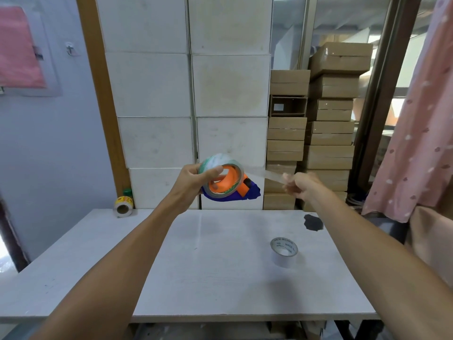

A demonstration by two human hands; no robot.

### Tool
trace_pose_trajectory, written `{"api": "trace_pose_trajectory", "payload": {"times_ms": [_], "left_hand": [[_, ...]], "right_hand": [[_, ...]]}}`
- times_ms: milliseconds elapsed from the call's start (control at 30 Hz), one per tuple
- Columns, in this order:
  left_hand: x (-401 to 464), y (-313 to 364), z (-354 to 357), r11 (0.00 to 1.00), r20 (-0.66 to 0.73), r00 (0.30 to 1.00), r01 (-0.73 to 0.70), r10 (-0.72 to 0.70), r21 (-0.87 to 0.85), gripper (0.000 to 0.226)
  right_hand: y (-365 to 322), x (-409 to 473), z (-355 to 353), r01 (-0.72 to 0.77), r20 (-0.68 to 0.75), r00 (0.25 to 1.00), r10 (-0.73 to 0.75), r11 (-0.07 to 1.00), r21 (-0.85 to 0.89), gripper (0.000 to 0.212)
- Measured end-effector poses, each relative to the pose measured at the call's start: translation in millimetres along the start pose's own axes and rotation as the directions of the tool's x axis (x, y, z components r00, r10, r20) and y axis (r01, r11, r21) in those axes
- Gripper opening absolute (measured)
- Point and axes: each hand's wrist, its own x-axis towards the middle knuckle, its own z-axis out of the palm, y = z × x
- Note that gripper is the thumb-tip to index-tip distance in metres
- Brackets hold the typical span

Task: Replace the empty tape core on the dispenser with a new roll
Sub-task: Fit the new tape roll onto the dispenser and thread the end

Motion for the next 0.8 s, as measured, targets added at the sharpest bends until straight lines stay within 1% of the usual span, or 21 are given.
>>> {"api": "trace_pose_trajectory", "payload": {"times_ms": [67, 167, 333, 433, 567, 667, 733, 800], "left_hand": [[-1.4, 0.3, 1.2, 1.000, 0.003, 1.000, -0.009, 0.009, 0.012, 0.046], [-4.4, -0.2, 3.5, 1.000, 0.001, 1.000, -0.013, 0.013, 0.016, 0.045], [-6.0, 0.9, 3.9, 0.998, 0.004, 1.000, -0.014, 0.014, 0.058, 0.047], [-5.5, 0.0, 6.0, 0.999, -0.010, 1.000, -0.021, 0.022, 0.048, 0.037], [-4.2, 1.5, 14.7, 0.999, -0.028, 0.999, -0.040, 0.040, 0.027, 0.044], [-3.7, 0.9, 18.5, 0.999, -0.039, 0.998, -0.045, 0.046, 0.010, 0.045], [-3.4, -0.9, 19.7, 0.999, -0.061, 0.997, -0.049, 0.049, -0.007, 0.046], [-3.0, -1.2, 20.9, 0.998, -0.093, 0.994, -0.052, 0.050, -0.019, 0.041]], "right_hand": [[7.7, -1.3, 4.1, -0.033, 0.029, 0.999, 0.034, 0.999, -0.014, 0.031], [24.0, -3.1, 8.7, -0.079, 0.122, 0.989, 0.078, 0.997, -0.002, 0.019], [44.5, -0.1, 9.0, -0.113, 0.203, 0.973, 0.109, 0.994, 0.009, 0.018], [50.7, -2.1, 14.1, -0.113, 0.219, 0.970, 0.108, 0.994, 0.011, 0.015], [58.8, -10.2, 26.6, -0.146, 0.241, 0.961, 0.135, 0.989, 0.030, 0.007], [66.3, -16.6, 33.7, -0.170, 0.217, 0.964, 0.153, 0.984, 0.061, 0.006], [70.8, -23.1, 38.9, -0.207, 0.256, 0.950, 0.179, 0.975, 0.085, 0.006], [73.5, -31.0, 45.9, -0.283, 0.323, 0.919, 0.227, 0.949, 0.137, 0.006]]}}
